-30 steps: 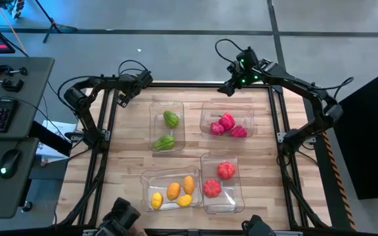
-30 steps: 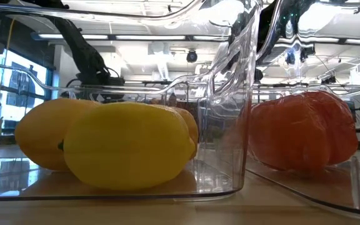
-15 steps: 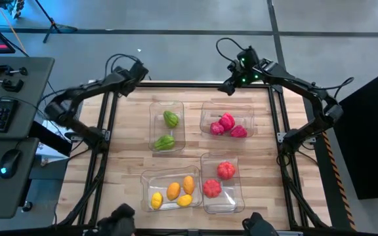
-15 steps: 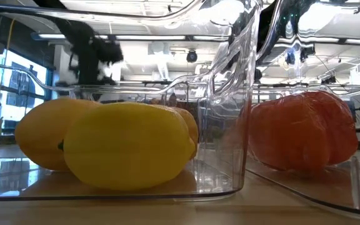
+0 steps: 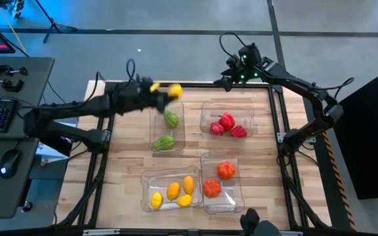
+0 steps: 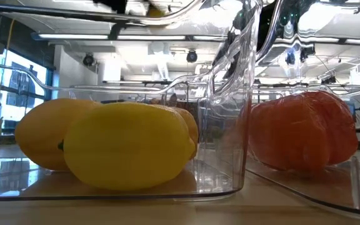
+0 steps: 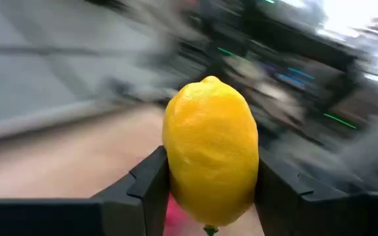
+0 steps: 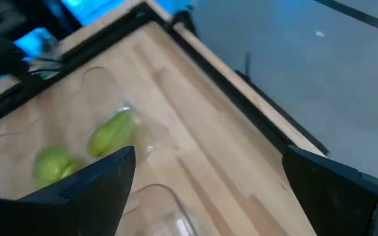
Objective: Sort produce into baskets
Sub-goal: Put the yellow lemon into the bottom left transparent bin
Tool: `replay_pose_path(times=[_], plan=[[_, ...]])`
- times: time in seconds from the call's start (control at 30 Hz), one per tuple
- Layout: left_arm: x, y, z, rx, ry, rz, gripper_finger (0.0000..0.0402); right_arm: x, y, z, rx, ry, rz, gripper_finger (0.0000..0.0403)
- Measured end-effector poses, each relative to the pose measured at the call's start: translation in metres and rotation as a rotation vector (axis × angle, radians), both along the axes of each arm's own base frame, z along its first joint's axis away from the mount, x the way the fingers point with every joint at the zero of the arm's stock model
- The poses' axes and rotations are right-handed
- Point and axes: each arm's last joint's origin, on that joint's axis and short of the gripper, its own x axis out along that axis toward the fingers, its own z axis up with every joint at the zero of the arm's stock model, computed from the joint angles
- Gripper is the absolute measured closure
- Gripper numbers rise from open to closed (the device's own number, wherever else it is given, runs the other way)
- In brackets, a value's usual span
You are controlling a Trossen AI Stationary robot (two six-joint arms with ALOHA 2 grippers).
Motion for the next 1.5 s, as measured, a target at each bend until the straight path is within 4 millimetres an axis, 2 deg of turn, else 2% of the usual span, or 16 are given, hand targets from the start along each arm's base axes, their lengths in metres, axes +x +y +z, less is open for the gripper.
replay_pose_path(times=[0.07,0.2,0.4,0.5,0.6,0.77,0.9,1.07,1.17,1.33,1.43,1.5], plan=[[0.003,-0.023,0.007,-0.05,-0.067,-0.158,0.024,-0.001,0.003,0.004,-0.009,-0.031,0.063,0.0027],[0.002,-0.061,0.011,-0.164,-0.113,-0.316,0.0237,0.001,0.012,0.015,-0.014,-0.129,0.221,0.0027],[0.001,-0.116,-0.004,-0.207,0.03,-0.515,0.0236,0.007,0.042,0.031,0.103,-0.228,0.352,0.0027],[-0.003,-0.139,-0.022,-0.206,0.113,-0.577,0.0236,0.017,0.066,0.036,0.158,-0.235,0.403,0.0027],[-0.012,-0.16,-0.044,-0.205,0.167,-0.623,0.0236,0.029,0.099,0.042,0.189,-0.228,0.438,0.0027],[-0.03,-0.193,-0.077,-0.212,0.109,-0.684,0.0236,0.036,0.157,0.049,0.229,-0.155,0.381,0.0027],[-0.044,-0.204,-0.1,-0.312,0.1,-0.591,0.0236,0.027,0.201,0.056,0.24,-0.108,0.254,0.0027],[-0.052,-0.208,-0.109,-0.342,0.126,-0.568,0.0235,0.006,0.244,0.064,0.207,-0.086,0.161,0.0027],[-0.053,-0.208,-0.111,-0.329,0.147,-0.554,0.0235,-0.004,0.26,0.066,0.191,-0.082,0.129,0.0027],[-0.05,-0.201,-0.113,-0.322,0.165,-0.516,0.0234,-0.018,0.279,0.067,0.185,-0.045,0.185,0.0027],[-0.046,-0.196,-0.112,-0.353,0.163,-0.531,0.0215,-0.025,0.286,0.064,0.186,-0.003,0.212,0.0027],[-0.043,-0.194,-0.111,-0.378,0.155,-0.556,0.0189,-0.029,0.291,0.062,0.182,0.032,0.22,0.0027]])
